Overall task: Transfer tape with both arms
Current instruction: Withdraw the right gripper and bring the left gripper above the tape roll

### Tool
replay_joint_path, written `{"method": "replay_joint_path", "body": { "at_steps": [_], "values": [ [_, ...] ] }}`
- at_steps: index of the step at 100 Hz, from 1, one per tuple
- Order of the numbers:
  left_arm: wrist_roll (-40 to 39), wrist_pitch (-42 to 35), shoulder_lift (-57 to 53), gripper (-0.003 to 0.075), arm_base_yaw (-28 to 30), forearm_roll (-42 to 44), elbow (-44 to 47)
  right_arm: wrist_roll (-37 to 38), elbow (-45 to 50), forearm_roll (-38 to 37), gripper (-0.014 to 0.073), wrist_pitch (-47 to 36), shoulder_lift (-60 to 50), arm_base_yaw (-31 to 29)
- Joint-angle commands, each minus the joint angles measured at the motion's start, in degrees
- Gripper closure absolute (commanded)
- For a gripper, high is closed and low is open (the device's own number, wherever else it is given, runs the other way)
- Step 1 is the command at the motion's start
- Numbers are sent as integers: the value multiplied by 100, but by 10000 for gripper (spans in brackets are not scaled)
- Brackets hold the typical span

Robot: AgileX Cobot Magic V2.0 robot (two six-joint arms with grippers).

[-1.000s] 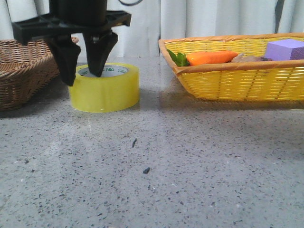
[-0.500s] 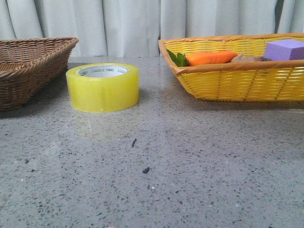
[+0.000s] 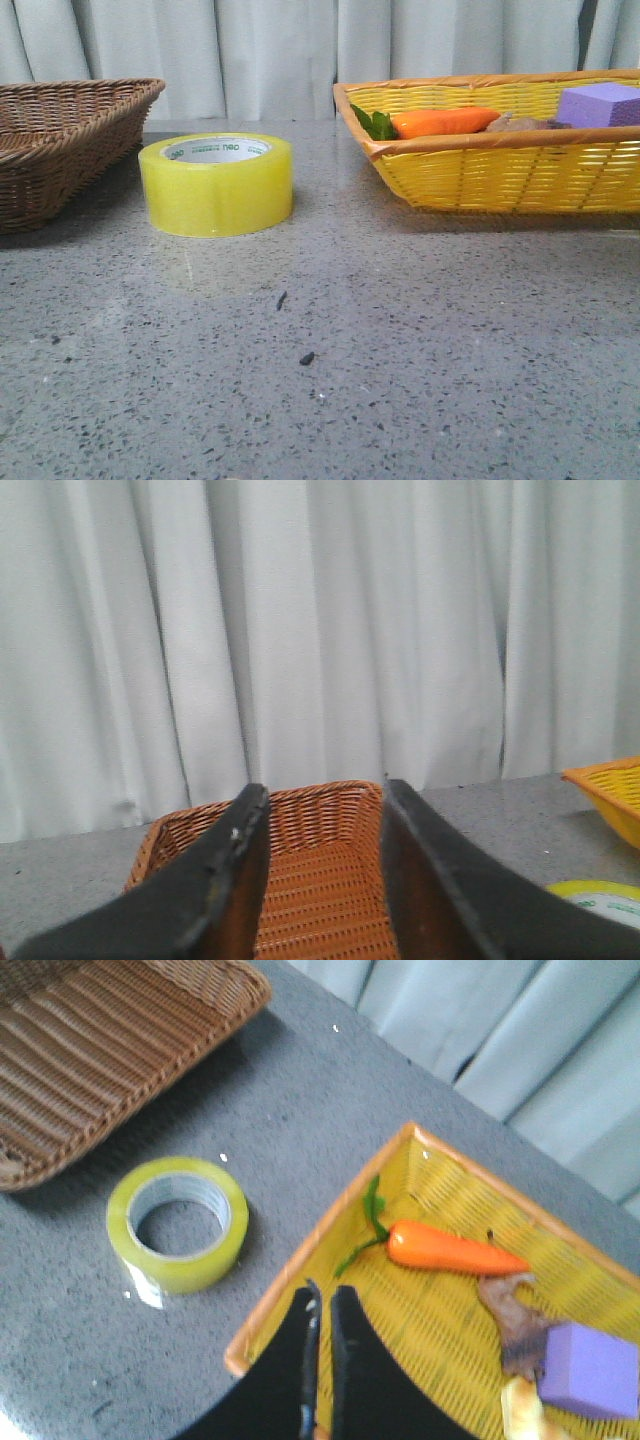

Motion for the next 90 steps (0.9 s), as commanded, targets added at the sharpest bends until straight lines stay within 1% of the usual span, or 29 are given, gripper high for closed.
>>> {"method": "replay_joint_path", "body": {
  "at_steps": [1, 24, 40, 47, 56, 66, 73, 82, 90],
  "values": [
    [-16, -375, 81, 480, -233, 0, -203, 238, 561, -300, 657, -648, -653, -28],
    [-16, -75, 424, 479, -652, 0, -358, 1120, 2641, -788, 657, -1504, -1884, -28],
    [-16, 152, 1037, 478, -1035, 0, -702, 1453, 3792, -829, 657, -1910, -2530, -28],
    [-16, 403, 1371, 477, -1232, 0, -935, 1734, 4236, -859, 657, -2034, -2797, -28],
    [-16, 617, 1843, 465, -1486, 0, -1243, 2138, 4781, -1076, 657, -2234, -3166, -28],
    [-16, 710, 2383, 397, -1828, 0, -1561, 2606, 5259, -1424, 657, -2372, -3601, -28],
    [-16, 831, 2769, 356, -2064, 0, -1820, 2719, 5491, -1571, 657, -2385, -3861, -28],
    [-16, 1106, 3315, 349, -2342, 0, -2225, 2750, 5660, -1618, 657, -2385, -4117, -28],
    [-16, 1600, 3816, 350, -2534, -51, -2659, 2750, 5714, -1631, 657, -2350, -4294, -28]
  ]
}}
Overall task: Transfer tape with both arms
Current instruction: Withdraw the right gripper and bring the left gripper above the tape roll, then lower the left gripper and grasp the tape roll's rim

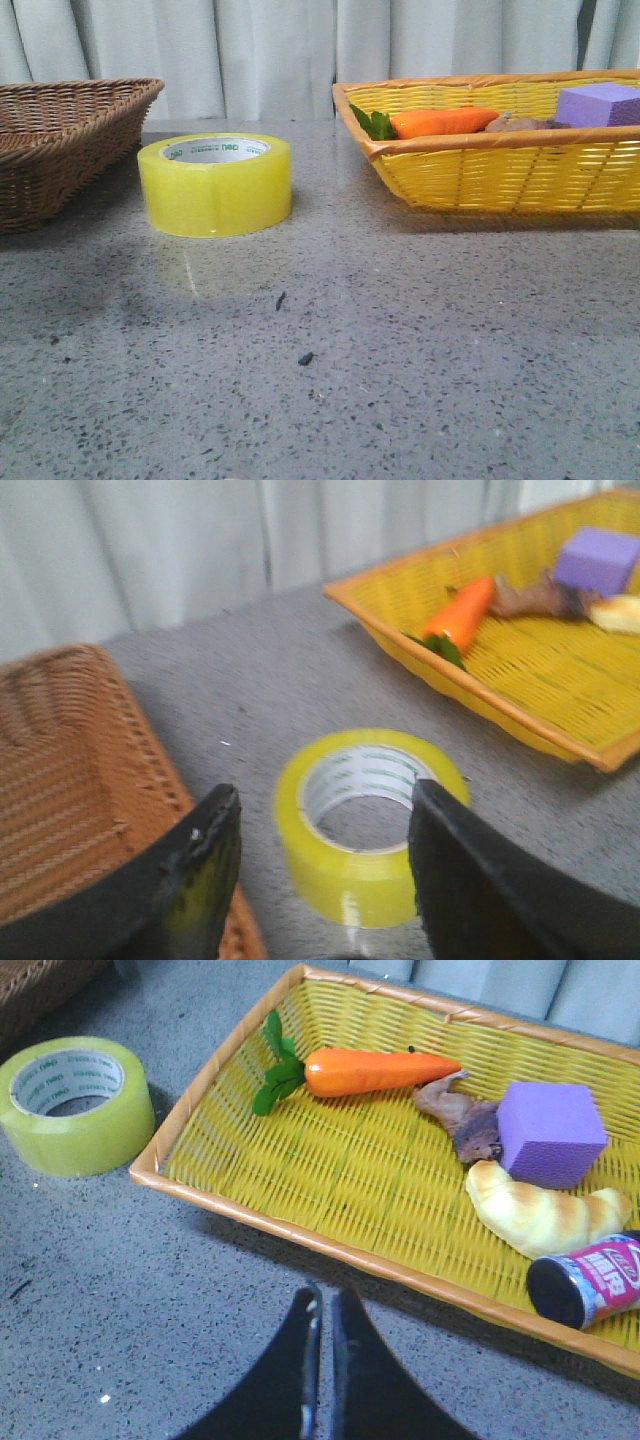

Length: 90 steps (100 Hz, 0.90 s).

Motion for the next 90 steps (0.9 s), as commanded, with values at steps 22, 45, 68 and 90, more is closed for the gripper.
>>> {"method": "replay_joint_path", "body": {
  "at_steps": [22, 45, 68, 90],
  "values": [
    [-16, 1464, 1650, 351, -451, -91, -1917, 48, -59, -327, 657, -209, -306, -28],
    [291, 2187, 2703, 352, -527, -560, -2883, 48, -59, -327, 657, -209, -306, -28],
    [680, 2650, 3463, 352, -527, -975, -3499, 48, -59, -327, 657, -209, -306, -28],
    [719, 2860, 3969, 352, -527, -940, -3770, 48, -59, -327, 657, -209, -306, -28]
  ]
}}
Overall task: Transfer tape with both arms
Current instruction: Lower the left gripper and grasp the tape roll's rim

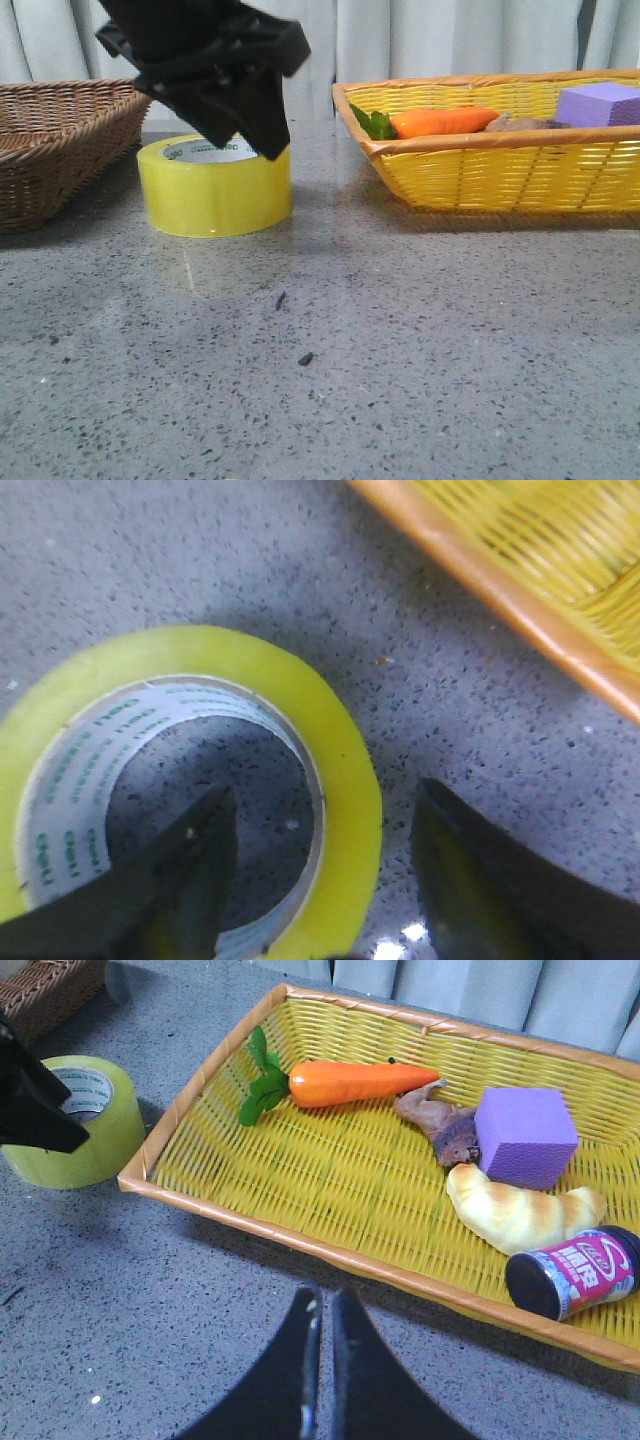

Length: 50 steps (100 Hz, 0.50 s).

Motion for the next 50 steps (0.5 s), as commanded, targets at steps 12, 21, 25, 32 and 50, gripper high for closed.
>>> {"method": "replay_joint_path", "body": {
  "at_steps": [12, 21, 25, 32, 50],
  "values": [
    [17, -236, 85, 352, -41, -24, -329, 14, -126, -255, 657, -298, 0, -28],
    [17, -198, 170, 353, -41, -24, -329, 14, -126, -255, 657, -298, 0, -28],
    [17, -177, 196, 353, -41, -24, -329, 14, -126, -255, 657, -298, 0, -28],
    [17, -149, 233, 353, -41, -24, -329, 14, -126, -255, 657, -298, 0, -28],
    [17, -108, 233, 405, -41, -24, -329, 14, -126, -255, 657, -298, 0, -28]
  ]
}}
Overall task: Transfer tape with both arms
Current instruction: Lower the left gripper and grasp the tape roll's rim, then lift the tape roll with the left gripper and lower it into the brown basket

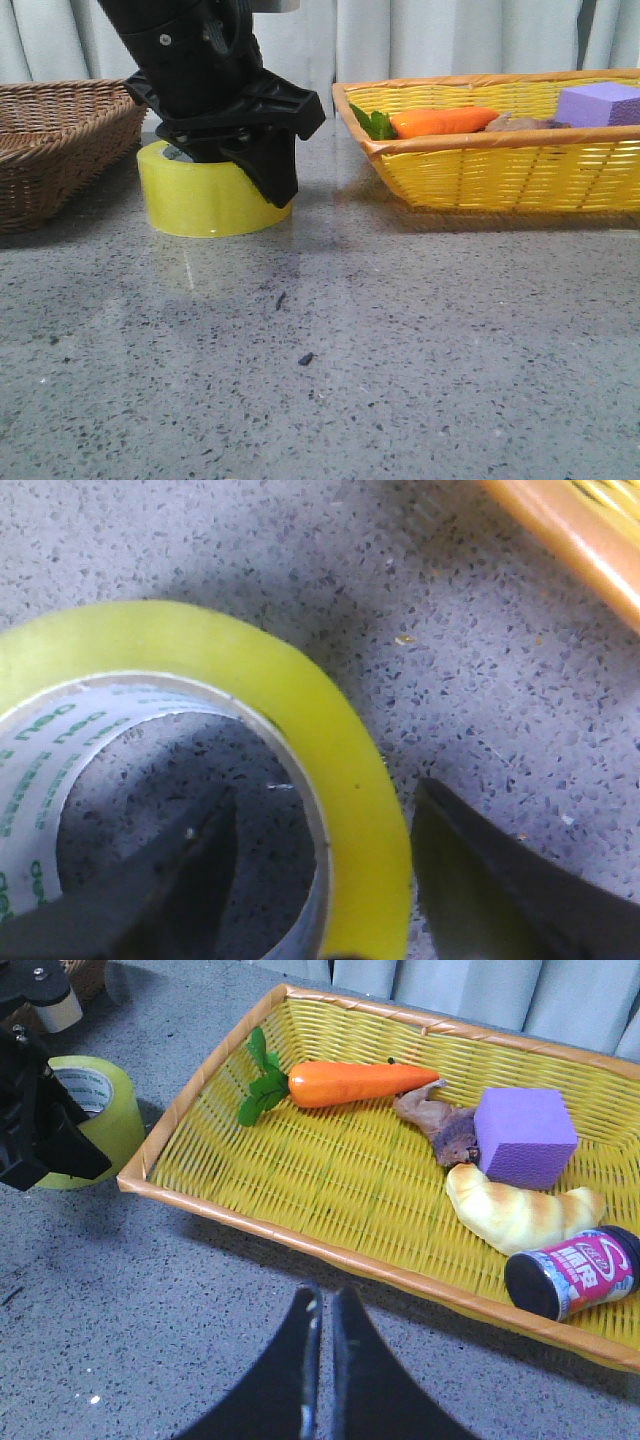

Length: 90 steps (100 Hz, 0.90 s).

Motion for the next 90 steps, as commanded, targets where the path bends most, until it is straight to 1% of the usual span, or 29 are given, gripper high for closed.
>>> {"method": "replay_joint_path", "body": {
  "at_steps": [1, 14, 21, 28, 35, 44, 59, 77, 90],
  "values": [
    [-16, -153, -255, 412, -41, -24, -191, 14, -126, -246, 657, -298, 0, -28],
    [-16, -153, -255, 569, -41, -50, -191, 14, -126, -236, 657, -298, 0, -28],
    [-16, -153, -255, 633, -41, -50, -191, 14, -126, -236, 657, -298, 0, -28],
    [-16, -144, -255, 679, -41, -50, -191, 14, -126, -236, 659, -298, 0, -28],
    [-16, -141, -267, 708, -41, -50, -191, 14, -126, -236, 660, -298, 0, -28],
    [-13, -96, -289, 722, -41, -50, -237, 14, -126, -236, 660, -298, 0, -28],
    [9, 413, -289, 723, -41, -39, -656, 14, -126, -236, 660, -298, 0, -28],
    [9, 890, -301, 723, -41, 277, -1520, 14, -126, -270, 660, -298, 0, -28],
    [9, 1528, -301, 723, -27, 789, -2236, 14, -126, -270, 660, -298, 0, -28]
  ]
}}
